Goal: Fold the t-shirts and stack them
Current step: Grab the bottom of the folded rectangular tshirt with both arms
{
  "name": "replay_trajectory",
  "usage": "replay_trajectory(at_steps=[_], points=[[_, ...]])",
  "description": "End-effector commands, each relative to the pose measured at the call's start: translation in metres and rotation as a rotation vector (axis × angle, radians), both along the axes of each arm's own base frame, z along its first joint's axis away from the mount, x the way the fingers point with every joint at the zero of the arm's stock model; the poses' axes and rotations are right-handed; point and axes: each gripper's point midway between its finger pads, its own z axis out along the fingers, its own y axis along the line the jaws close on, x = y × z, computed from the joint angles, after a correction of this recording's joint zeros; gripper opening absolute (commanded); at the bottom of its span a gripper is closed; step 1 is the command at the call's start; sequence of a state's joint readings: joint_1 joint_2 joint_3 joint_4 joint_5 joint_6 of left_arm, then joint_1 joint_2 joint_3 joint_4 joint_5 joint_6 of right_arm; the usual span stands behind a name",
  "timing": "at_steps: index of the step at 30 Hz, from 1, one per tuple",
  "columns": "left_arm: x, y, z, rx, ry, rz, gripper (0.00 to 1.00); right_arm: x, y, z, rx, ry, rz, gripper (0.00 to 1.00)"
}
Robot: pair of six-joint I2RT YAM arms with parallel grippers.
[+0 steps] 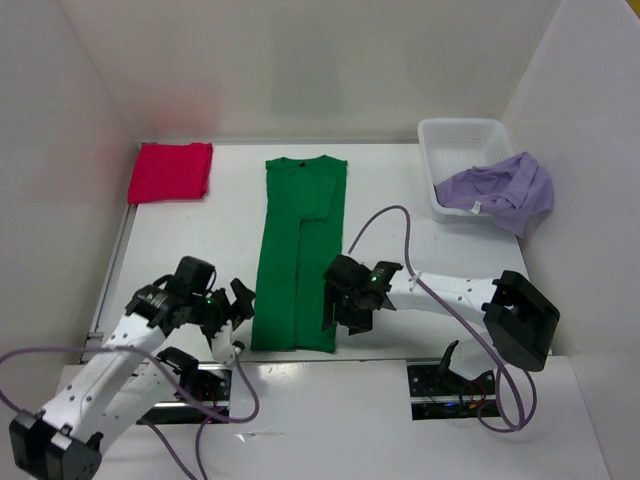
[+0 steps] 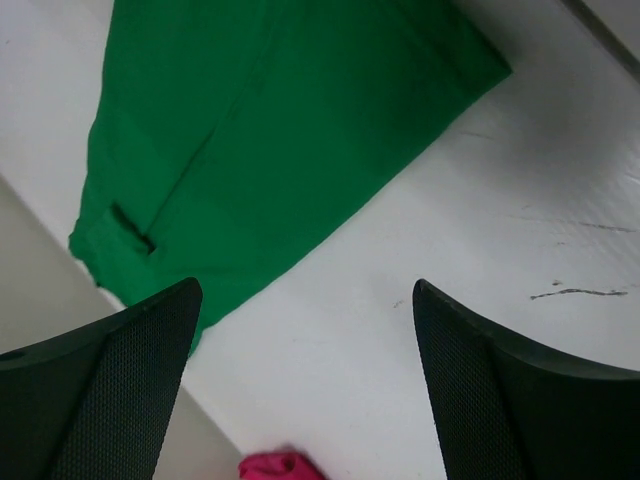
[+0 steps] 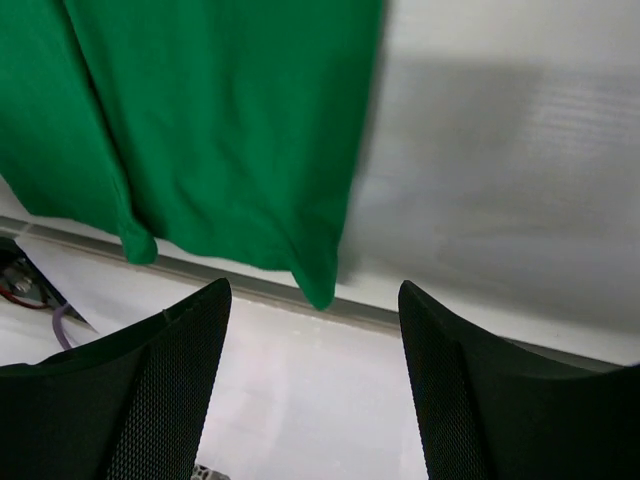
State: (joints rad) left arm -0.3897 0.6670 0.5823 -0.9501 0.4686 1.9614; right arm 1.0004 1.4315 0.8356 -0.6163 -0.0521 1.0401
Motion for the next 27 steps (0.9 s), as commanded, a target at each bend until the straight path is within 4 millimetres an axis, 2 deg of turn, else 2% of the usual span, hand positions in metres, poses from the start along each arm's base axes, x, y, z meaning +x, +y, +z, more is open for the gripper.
replay_trajectory(at_steps=[1, 3, 4, 6, 8, 10, 12, 15, 18, 21, 27], points=[[0.002, -0.024, 0.009, -0.029, 0.025, -0.127, 0.92, 0.011, 0.009, 0.000, 0.036, -0.002, 0.003, 0.73], [-0.002, -0.032, 0.005, -0.032, 0.017, -0.169, 0.90, 0.011, 0.009, -0.003, 0.029, 0.008, -0.008, 0.73], [-0.008, -0.036, -0.007, -0.006, 0.002, -0.220, 0.86, 0.013, 0.007, -0.003, 0.029, 0.008, -0.017, 0.73], [-0.018, -0.041, -0.019, 0.010, -0.007, -0.281, 0.83, 0.010, 0.003, -0.011, -0.004, 0.034, -0.026, 0.73], [-0.036, -0.050, -0.028, 0.009, 0.015, -0.367, 0.83, 0.009, 0.001, -0.012, -0.013, 0.036, -0.017, 0.73], [-0.046, -0.056, -0.031, 0.010, 0.022, -0.411, 0.83, 0.010, -0.003, -0.015, -0.021, 0.039, -0.021, 0.73], [-0.058, -0.050, -0.047, 0.078, 0.063, -0.451, 0.82, 0.013, -0.006, -0.017, -0.023, 0.036, -0.022, 0.73], [-0.062, -0.044, -0.060, 0.140, 0.113, -0.456, 0.81, 0.011, -0.008, -0.027, -0.034, 0.044, -0.022, 0.73], [-0.063, -0.049, -0.062, 0.162, 0.145, -0.476, 0.79, 0.011, -0.006, -0.028, -0.027, 0.045, -0.009, 0.73], [-0.064, -0.045, -0.072, 0.222, 0.190, -0.481, 0.74, 0.006, -0.007, -0.037, -0.046, 0.079, 0.006, 0.73], [-0.062, -0.048, -0.074, 0.261, 0.207, -0.499, 0.67, 0.001, -0.010, -0.045, -0.057, 0.096, 0.049, 0.73]])
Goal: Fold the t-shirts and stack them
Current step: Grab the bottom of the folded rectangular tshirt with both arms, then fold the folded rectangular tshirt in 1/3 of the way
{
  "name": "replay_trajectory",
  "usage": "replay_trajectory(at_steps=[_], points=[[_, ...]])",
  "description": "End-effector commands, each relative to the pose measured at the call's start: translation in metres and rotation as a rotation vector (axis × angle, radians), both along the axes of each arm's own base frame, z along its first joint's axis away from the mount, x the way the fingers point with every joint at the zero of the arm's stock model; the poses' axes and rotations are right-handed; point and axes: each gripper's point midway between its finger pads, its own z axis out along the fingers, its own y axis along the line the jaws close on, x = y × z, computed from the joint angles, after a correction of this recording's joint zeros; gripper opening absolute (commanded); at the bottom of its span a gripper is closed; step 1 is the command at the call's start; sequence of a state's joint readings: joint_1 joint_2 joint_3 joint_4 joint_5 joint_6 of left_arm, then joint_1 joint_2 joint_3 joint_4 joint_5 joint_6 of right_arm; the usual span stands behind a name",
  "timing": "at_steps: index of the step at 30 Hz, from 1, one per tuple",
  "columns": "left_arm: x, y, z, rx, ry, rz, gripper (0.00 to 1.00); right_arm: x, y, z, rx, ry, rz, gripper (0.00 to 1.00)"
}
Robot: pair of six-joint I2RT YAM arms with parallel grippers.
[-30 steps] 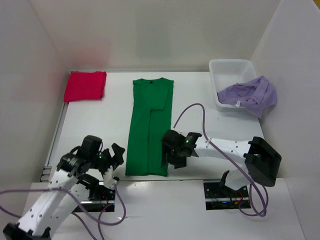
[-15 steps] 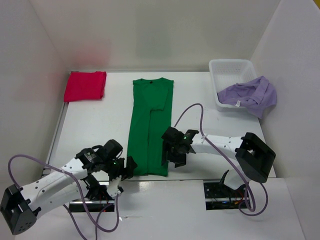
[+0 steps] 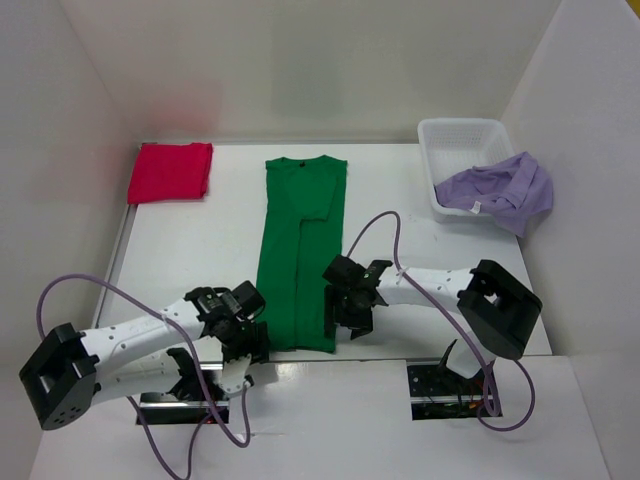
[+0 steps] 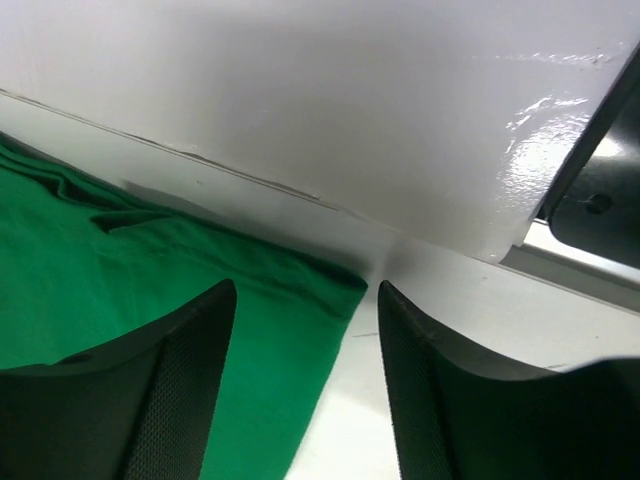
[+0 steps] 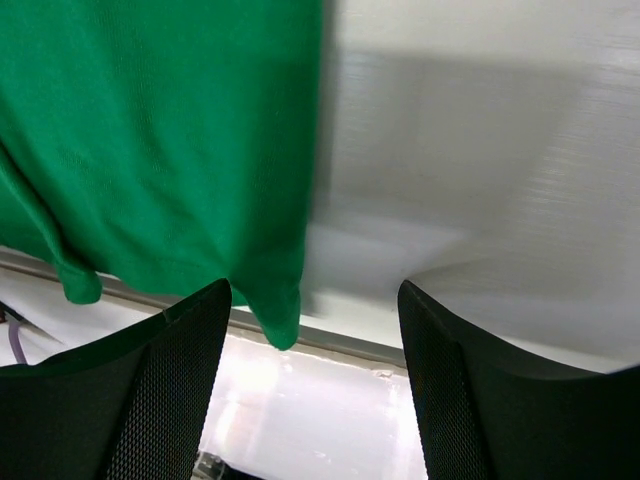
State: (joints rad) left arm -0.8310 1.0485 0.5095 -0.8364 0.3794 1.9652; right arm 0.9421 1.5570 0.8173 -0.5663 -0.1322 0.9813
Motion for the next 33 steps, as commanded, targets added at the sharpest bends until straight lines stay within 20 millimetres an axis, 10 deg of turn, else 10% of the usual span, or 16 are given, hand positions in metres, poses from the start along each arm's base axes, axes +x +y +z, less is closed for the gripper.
replay_trajectory(at_steps=[1, 13, 17, 24, 33], points=[[0.000, -0.011, 0.009, -0.014, -0.003, -0.078, 0.65, -0.001, -0.003, -0.012, -0.010, 0.005, 0.030, 0.73], [0.015, -0.011, 0.000, 0.080, 0.019, -0.016, 0.40, -0.021, -0.002, -0.014, -0.033, 0.050, 0.063, 0.59], [0.015, -0.012, 0.001, 0.075, 0.016, -0.008, 0.09, -0.028, 0.004, -0.014, -0.009, 0.076, 0.081, 0.34], [0.013, -0.020, 0.004, 0.026, 0.042, 0.049, 0.05, -0.031, 0.013, -0.010, 0.025, 0.105, 0.137, 0.00], [0.057, -0.048, 0.046, -0.098, 0.087, 0.490, 0.00, 0.009, 0.007, 0.044, 0.065, 0.005, 0.134, 0.00]])
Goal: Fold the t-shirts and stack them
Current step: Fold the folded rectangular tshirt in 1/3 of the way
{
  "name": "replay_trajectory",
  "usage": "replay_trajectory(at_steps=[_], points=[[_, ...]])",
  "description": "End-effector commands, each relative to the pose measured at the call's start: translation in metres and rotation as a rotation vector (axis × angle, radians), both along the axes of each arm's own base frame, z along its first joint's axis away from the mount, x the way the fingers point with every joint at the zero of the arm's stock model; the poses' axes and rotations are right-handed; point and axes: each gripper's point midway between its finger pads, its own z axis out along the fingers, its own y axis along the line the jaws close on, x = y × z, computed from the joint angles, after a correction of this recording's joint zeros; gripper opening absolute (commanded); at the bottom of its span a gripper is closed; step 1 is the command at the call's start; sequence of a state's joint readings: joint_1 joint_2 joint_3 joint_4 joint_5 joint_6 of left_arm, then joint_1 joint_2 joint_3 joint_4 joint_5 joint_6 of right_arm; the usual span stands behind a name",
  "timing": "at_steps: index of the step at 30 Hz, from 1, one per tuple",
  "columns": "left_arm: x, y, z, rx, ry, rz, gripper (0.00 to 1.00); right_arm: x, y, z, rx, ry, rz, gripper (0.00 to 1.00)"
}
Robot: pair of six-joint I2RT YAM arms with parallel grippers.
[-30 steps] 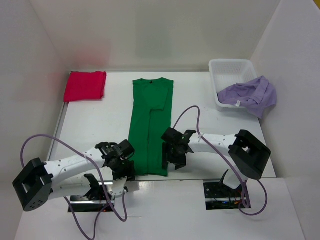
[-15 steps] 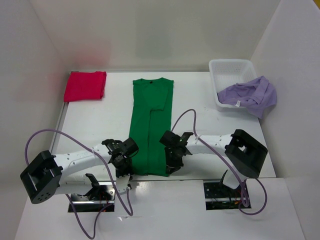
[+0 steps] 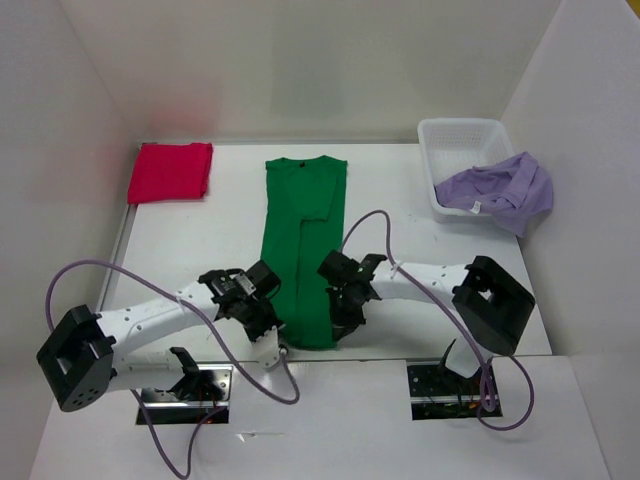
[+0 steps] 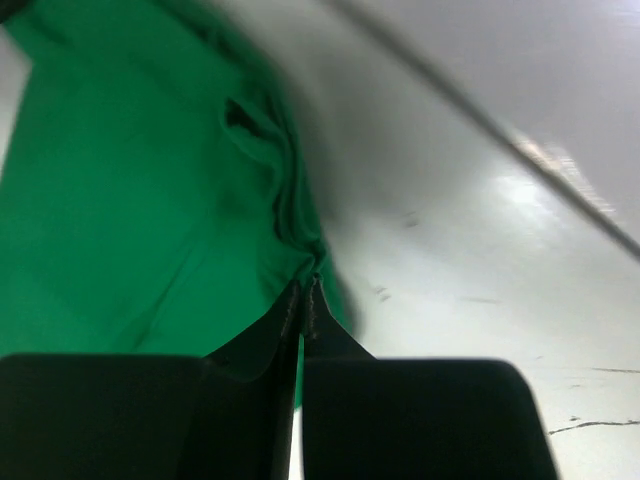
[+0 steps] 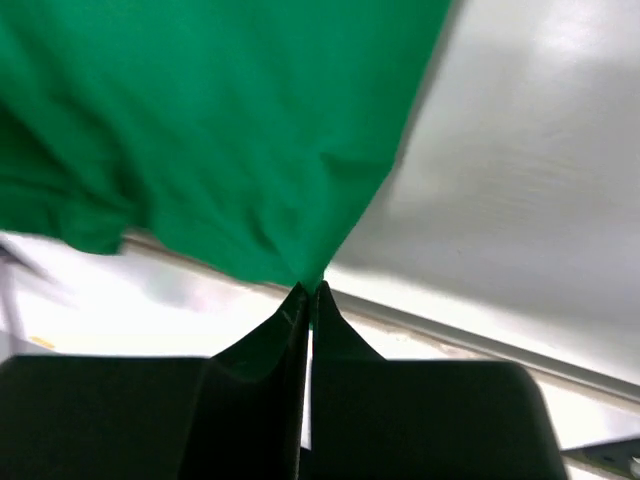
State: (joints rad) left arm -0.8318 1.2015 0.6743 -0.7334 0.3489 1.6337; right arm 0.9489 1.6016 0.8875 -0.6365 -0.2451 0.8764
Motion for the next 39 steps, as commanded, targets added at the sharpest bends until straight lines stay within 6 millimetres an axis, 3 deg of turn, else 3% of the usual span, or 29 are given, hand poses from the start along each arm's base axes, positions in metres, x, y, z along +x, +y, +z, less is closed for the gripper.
replay_trajectory(at_steps=[1, 4, 5, 7, 8, 12, 16, 19, 24, 29, 33, 38, 39], points=[[0.020, -0.013, 0.028, -0.099, 0.036, 0.227, 0.00, 0.036, -0.009, 0.037, 0.038, -0.080, -0.034, 0.00], [0.044, -0.011, 0.042, -0.134, 0.025, 0.355, 0.00, 0.064, -0.016, 0.052, 0.062, -0.128, -0.054, 0.00], [0.060, -0.010, 0.054, -0.170, 0.012, 0.424, 0.00, 0.074, -0.013, 0.058, 0.071, -0.150, -0.035, 0.00], [0.087, -0.007, 0.060, -0.197, 0.006, 0.525, 0.00, 0.092, -0.016, 0.057, 0.053, -0.168, -0.040, 0.00], [0.103, -0.009, 0.075, -0.233, -0.004, 0.581, 0.00, 0.106, -0.015, 0.064, 0.055, -0.199, -0.026, 0.00], [0.157, -0.006, 0.094, -0.306, -0.008, 0.733, 0.00, 0.151, -0.025, 0.065, 0.070, -0.215, -0.074, 0.00], [0.195, 0.000, 0.101, -0.337, -0.051, 0.812, 0.00, 0.204, -0.026, 0.082, 0.121, -0.295, -0.097, 0.00], [0.214, -0.003, 0.098, -0.351, -0.056, 0.850, 0.00, 0.230, -0.022, 0.077, 0.117, -0.308, -0.095, 0.00], [0.245, -0.004, 0.099, -0.403, -0.085, 0.920, 0.00, 0.248, -0.016, 0.061, 0.128, -0.283, -0.067, 0.00], [0.270, 0.003, 0.091, -0.430, -0.118, 0.997, 0.00, 0.276, -0.027, 0.057, 0.123, -0.297, -0.108, 0.00], [0.281, 0.011, 0.089, -0.439, -0.139, 1.034, 0.00, 0.292, -0.026, 0.057, 0.150, -0.299, -0.123, 0.00], [0.285, 0.010, 0.079, -0.440, -0.147, 1.026, 0.00, 0.292, -0.028, 0.031, 0.137, -0.230, -0.086, 0.00], [0.285, 0.012, 0.076, -0.435, -0.153, 1.032, 0.00, 0.294, -0.026, 0.034, 0.141, -0.240, -0.086, 0.00]])
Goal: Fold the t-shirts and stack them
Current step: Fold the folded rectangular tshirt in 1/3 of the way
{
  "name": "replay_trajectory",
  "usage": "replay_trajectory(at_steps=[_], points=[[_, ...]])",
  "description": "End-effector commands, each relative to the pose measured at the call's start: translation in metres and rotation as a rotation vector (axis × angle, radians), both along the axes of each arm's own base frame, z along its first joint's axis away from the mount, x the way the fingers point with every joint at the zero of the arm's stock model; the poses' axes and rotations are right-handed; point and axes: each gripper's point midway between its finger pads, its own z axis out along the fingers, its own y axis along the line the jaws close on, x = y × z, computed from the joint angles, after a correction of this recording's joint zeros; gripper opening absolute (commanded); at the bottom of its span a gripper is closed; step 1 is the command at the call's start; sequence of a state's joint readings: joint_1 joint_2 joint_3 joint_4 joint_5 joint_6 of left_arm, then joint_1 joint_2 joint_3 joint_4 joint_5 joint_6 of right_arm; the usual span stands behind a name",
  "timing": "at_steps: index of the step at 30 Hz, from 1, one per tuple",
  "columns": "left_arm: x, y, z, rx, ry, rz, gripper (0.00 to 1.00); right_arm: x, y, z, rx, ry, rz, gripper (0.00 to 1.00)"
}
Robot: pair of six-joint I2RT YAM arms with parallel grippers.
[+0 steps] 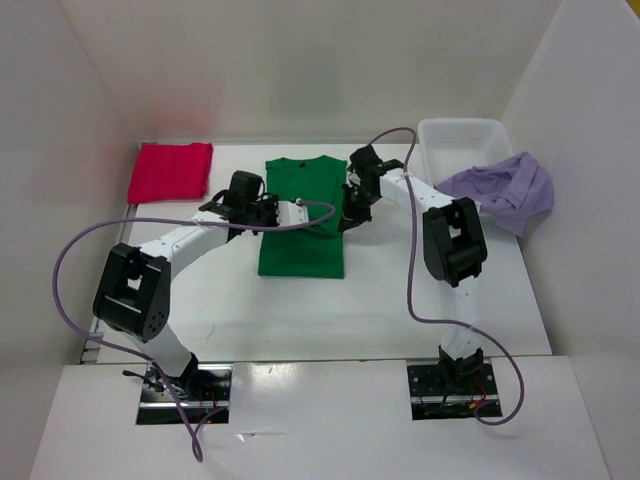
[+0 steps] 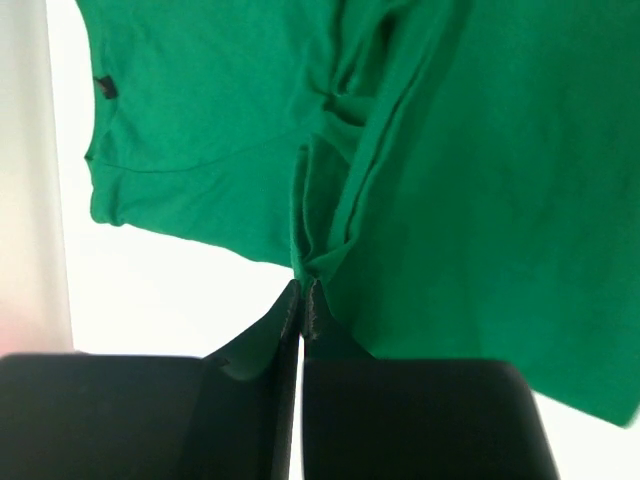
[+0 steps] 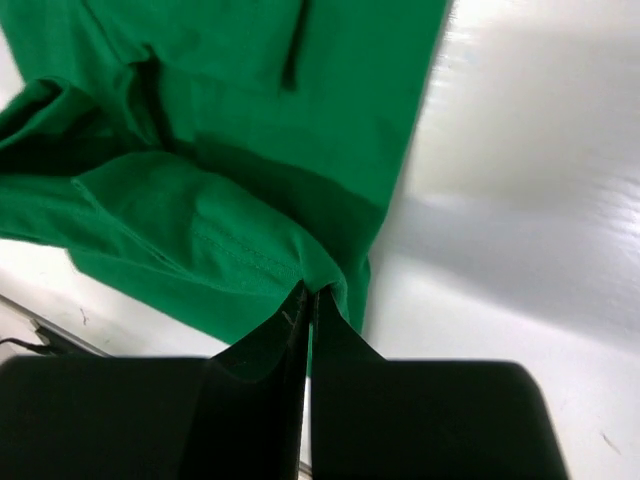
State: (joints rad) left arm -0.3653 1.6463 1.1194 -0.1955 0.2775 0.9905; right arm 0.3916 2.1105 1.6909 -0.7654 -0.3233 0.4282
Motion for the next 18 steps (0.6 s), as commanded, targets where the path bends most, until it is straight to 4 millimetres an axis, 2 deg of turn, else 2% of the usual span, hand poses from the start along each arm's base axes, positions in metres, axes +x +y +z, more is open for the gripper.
replay_trajectory(at_steps=[1, 2, 4, 5, 9, 10, 11, 13, 14, 15, 17, 18], points=[[0.014, -0.003, 0.003, -0.031, -0.052, 0.016, 0.00, 0.002, -0.002, -0.009, 0.004, 0.028, 0.036, 0.00], [0.017, -0.004, 0.005, -0.035, -0.063, 0.016, 0.00, 0.002, 0.000, -0.008, 0.012, 0.031, 0.040, 0.00], [0.018, -0.005, -0.005, -0.035, -0.062, 0.016, 0.00, 0.006, -0.002, -0.016, 0.017, 0.043, 0.032, 0.00], [0.023, -0.005, -0.002, -0.037, -0.084, 0.023, 0.00, 0.009, -0.001, -0.017, 0.018, 0.040, 0.032, 0.00], [0.020, -0.003, -0.012, -0.017, -0.072, 0.010, 0.05, 0.019, -0.002, -0.018, 0.020, 0.026, 0.031, 0.15], [0.017, -0.002, -0.017, -0.008, -0.069, 0.003, 0.09, 0.025, -0.007, -0.016, 0.015, 0.012, 0.018, 0.21], [0.015, 0.003, -0.028, 0.018, -0.059, 0.008, 0.12, 0.026, -0.009, -0.017, 0.003, 0.008, 0.013, 0.23], [0.020, 0.007, -0.031, 0.033, -0.079, 0.031, 0.21, 0.034, -0.019, -0.011, -0.037, -0.022, -0.014, 0.31], [0.022, 0.006, -0.033, 0.032, -0.082, 0.031, 0.39, 0.038, -0.025, -0.003, -0.039, -0.042, -0.030, 0.41], [0.022, 0.009, -0.033, 0.038, -0.082, 0.049, 0.47, 0.045, -0.030, 0.001, -0.040, -0.065, -0.045, 0.58], [0.025, 0.013, -0.037, 0.043, -0.077, 0.093, 0.49, 0.047, -0.032, 0.011, -0.046, -0.096, -0.043, 0.61], [0.031, 0.014, -0.030, 0.038, -0.095, 0.112, 0.51, 0.048, -0.034, 0.024, -0.048, -0.130, -0.050, 0.63]])
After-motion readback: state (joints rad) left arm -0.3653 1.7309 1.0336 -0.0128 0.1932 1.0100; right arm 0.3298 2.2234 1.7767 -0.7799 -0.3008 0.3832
